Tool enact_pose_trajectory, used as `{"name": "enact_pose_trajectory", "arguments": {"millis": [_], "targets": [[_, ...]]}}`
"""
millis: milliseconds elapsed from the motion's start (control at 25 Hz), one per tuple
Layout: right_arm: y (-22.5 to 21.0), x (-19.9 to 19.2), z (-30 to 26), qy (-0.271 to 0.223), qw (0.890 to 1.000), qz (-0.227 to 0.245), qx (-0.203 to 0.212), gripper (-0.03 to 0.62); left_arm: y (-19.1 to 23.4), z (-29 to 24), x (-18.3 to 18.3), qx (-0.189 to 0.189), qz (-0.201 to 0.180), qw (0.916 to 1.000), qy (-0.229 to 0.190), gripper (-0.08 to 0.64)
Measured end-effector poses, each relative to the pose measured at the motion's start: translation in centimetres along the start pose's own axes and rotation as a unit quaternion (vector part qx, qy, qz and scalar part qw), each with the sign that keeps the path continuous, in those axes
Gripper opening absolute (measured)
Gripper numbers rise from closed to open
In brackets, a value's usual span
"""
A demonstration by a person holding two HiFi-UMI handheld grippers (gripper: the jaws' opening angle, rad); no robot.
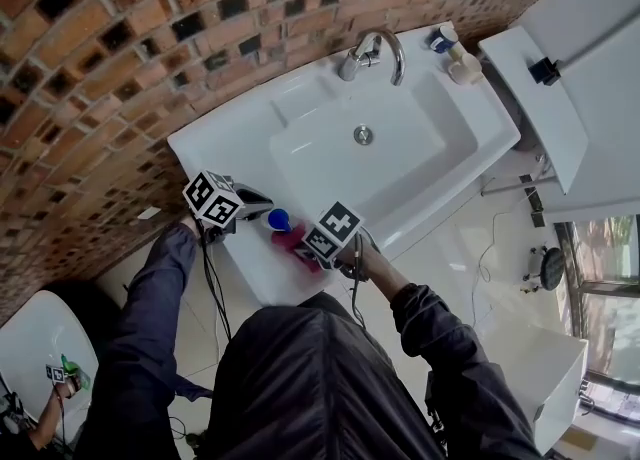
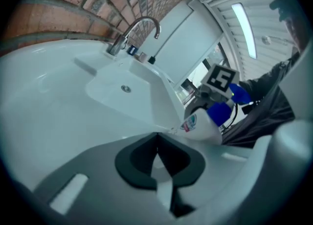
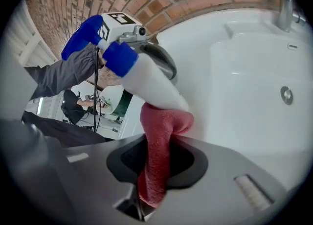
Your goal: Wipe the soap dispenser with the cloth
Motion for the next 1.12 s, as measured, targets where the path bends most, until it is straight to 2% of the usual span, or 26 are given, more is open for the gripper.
{"name": "enact_pose_trajectory", "arguments": {"millis": [360, 600, 760, 960, 1120], "targets": [[-2.0, 0.8, 0.8, -0.007, 0.999, 0.007, -0.032, 0.087, -4.4, 0.1, -2.8, 0.024, -0.026, 0.9994, -0.004, 0.0], [-2.0, 0.6, -0.2, -0.025, 0.999, 0.0, -0.031, 0.086, -4.7, 0.5, -3.5, 0.089, -0.01, 0.9957, -0.022, 0.0], [-0.4, 0.6, 1.3, -0.045, 0.998, 0.039, -0.038, 0.086, -4.7, 0.3, -3.6, 0.108, -0.018, 0.9939, -0.015, 0.0], [3.2, 1.0, 5.1, -0.081, 0.991, 0.108, -0.02, 0.086, -4.8, 0.4, -3.6, 0.113, -0.019, 0.9933, -0.016, 0.0], [4.4, 1.3, 6.2, -0.088, 0.988, 0.125, -0.012, 0.086, -4.9, 0.3, -3.7, 0.119, -0.019, 0.9925, -0.02, 0.0]]}}
Point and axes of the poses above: the fingertips, and each gripper's own axes: z backward along the fingers, y to its left, x out of its top, the point moved 8 cm from there along z, backward along the fingers, and after that the axes turned 4 degrees about -y, right-handed, at the moved point
